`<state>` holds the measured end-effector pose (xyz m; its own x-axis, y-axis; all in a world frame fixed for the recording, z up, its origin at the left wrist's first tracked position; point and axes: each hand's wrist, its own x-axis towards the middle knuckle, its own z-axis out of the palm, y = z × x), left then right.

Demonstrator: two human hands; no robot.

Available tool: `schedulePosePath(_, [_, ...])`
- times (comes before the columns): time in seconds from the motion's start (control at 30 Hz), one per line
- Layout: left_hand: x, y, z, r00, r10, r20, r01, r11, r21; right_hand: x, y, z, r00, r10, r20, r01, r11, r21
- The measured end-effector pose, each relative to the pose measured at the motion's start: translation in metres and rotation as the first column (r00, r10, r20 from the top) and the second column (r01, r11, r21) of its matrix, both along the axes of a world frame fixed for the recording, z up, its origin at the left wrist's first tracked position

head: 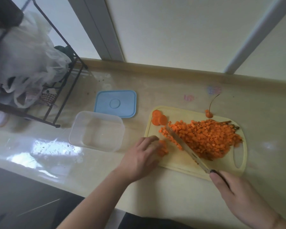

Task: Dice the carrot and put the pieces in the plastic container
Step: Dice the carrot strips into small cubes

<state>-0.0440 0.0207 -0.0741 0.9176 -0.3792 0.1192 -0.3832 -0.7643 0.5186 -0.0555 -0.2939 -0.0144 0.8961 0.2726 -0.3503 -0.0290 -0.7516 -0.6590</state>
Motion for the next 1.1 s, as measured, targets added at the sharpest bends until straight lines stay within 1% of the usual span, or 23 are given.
schedulePosePath(0.03, [0.009, 0.001, 0.001, 0.999, -0.032, -0.042, 0.033, 0.999, 0.027, 0.000, -0.001, 0.001, 1.000, -0.009, 0.001, 0.009, 1.000, 0.001])
schedulePosePath(0.1, [0.023, 0.001, 0.003, 0.992, -0.103, -0.074, 0.106, 0.994, 0.041, -0.001, 0.000, 0.004, 0.999, -0.034, -0.014, 0.034, 0.999, 0.002])
schedulePosePath(0.2, [0.032, 0.000, 0.004, 0.984, -0.166, -0.062, 0.168, 0.985, 0.028, -0.005, 0.003, 0.008, 0.993, -0.103, -0.060, 0.105, 0.994, 0.033])
schedulePosePath(0.27, [0.032, -0.002, 0.002, 0.987, -0.157, -0.036, 0.158, 0.987, 0.014, -0.008, 0.007, 0.008, 0.988, -0.126, -0.084, 0.132, 0.989, 0.060])
schedulePosePath(0.4, [0.019, -0.015, -0.002, 0.999, -0.031, 0.019, 0.031, 0.999, -0.029, -0.009, 0.011, 0.003, 0.991, -0.096, -0.092, 0.103, 0.993, 0.064])
schedulePosePath(0.47, [0.008, -0.027, -0.005, 0.992, 0.102, 0.071, -0.100, 0.995, -0.031, -0.008, 0.014, -0.002, 0.995, -0.067, -0.076, 0.072, 0.995, 0.067])
schedulePosePath(0.57, [-0.009, -0.041, -0.013, 0.942, 0.322, 0.097, -0.318, 0.946, -0.059, -0.009, 0.019, -0.009, 0.997, -0.032, -0.067, 0.036, 0.998, 0.058])
schedulePosePath(0.63, [-0.018, -0.046, -0.018, 0.910, 0.406, 0.080, -0.398, 0.912, -0.103, -0.010, 0.022, -0.014, 0.998, -0.011, -0.063, 0.013, 0.999, 0.031])
schedulePosePath(0.73, [-0.022, -0.050, -0.018, 0.896, 0.440, 0.061, -0.425, 0.889, -0.172, -0.014, 0.030, -0.021, 1.000, 0.016, -0.018, -0.016, 1.000, -0.001])
schedulePosePath(0.83, [-0.019, -0.051, -0.017, 0.912, 0.406, 0.054, -0.389, 0.899, -0.201, -0.020, 0.044, -0.023, 0.998, 0.057, 0.023, -0.058, 0.998, 0.030])
schedulePosePath(0.9, [-0.018, -0.049, -0.018, 0.915, 0.401, 0.044, -0.384, 0.900, -0.206, -0.020, 0.047, -0.023, 0.998, 0.060, -0.002, -0.059, 0.997, 0.046])
schedulePosePath(1.0, [-0.017, -0.046, -0.021, 0.914, 0.404, 0.030, -0.390, 0.897, -0.210, -0.012, 0.042, -0.023, 0.998, 0.049, -0.051, -0.048, 0.999, 0.019])
schedulePosePath(1.1, [-0.013, -0.049, -0.020, 0.896, 0.442, 0.040, -0.426, 0.882, -0.203, -0.005, 0.042, -0.019, 0.997, 0.057, -0.051, -0.056, 0.998, 0.019])
